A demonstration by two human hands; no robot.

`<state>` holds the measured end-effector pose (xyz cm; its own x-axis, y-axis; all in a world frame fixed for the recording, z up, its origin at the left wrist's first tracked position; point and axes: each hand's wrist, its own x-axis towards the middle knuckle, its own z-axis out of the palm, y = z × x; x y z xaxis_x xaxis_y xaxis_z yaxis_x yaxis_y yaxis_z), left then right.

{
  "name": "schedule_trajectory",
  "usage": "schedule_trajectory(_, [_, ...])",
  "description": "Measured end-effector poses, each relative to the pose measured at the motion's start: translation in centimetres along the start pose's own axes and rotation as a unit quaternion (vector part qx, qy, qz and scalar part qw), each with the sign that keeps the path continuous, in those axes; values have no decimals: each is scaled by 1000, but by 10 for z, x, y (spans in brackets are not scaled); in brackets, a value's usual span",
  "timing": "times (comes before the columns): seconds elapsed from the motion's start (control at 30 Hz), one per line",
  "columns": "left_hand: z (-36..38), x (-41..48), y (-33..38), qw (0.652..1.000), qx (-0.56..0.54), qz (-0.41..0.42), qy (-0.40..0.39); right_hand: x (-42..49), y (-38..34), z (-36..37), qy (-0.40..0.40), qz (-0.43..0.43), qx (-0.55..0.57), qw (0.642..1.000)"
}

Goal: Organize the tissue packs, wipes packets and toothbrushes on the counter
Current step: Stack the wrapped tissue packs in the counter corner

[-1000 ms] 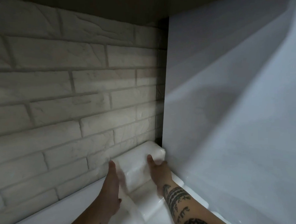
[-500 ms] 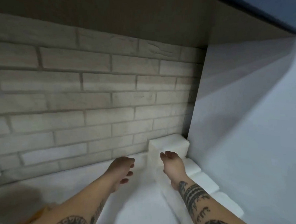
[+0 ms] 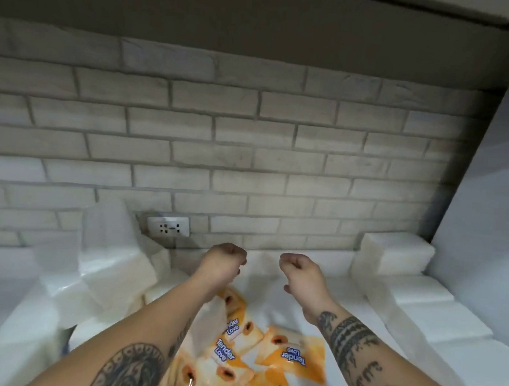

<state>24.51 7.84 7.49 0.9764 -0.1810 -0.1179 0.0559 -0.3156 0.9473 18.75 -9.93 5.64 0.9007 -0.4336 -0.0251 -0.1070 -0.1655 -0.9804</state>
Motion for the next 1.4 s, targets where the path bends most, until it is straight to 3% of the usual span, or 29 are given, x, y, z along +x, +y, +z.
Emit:
schedule_trajectory(0.13, [-62,-11,-23,993,70,62,71,-28,-3,67,-28,0,-3,1000])
schedule_trajectory(0.23, [-103,-23,-19,980,19,145,134,-49,-6,114,-53,-10,-1,999])
schedule_trajectory(0.37, [-159,-34,-8,922,-8,236,307,-71,-22,170,-95,-2,7,995])
schedule_trajectory(0.43, [-187,-30,-9,899,-40,219,377,-77,-32,194,-106,12,23,994])
schedule_trajectory(0.5, [-211,-16,-25,908,-4,120,402,-80,-40,215,-129,37,44,990])
schedule_trajectory(0.57, [-231,-2,-50,944,25,-37,326,-84,-49,232,-152,71,70,983])
schedule_trajectory(0.6, [-238,4,-61,962,-23,-74,263,-87,-53,239,-155,87,85,980])
schedule_trajectory(0.67, [-239,7,-77,974,-128,-69,174,-89,-55,250,-153,122,130,972])
schedule_trajectory(0.77, [-231,-2,-76,981,-119,-25,149,-89,-44,261,-146,118,200,962])
schedule_trajectory(1.0, [-203,3,-59,941,-320,46,94,-89,-47,236,-107,-9,219,970])
schedule_trajectory(1.2, [-155,-8,-44,901,-429,11,-62,-84,-60,165,-3,9,180,984])
schedule_trajectory(1.4, [-99,-24,-42,890,-402,-21,-214,-93,-41,99,-115,26,207,971])
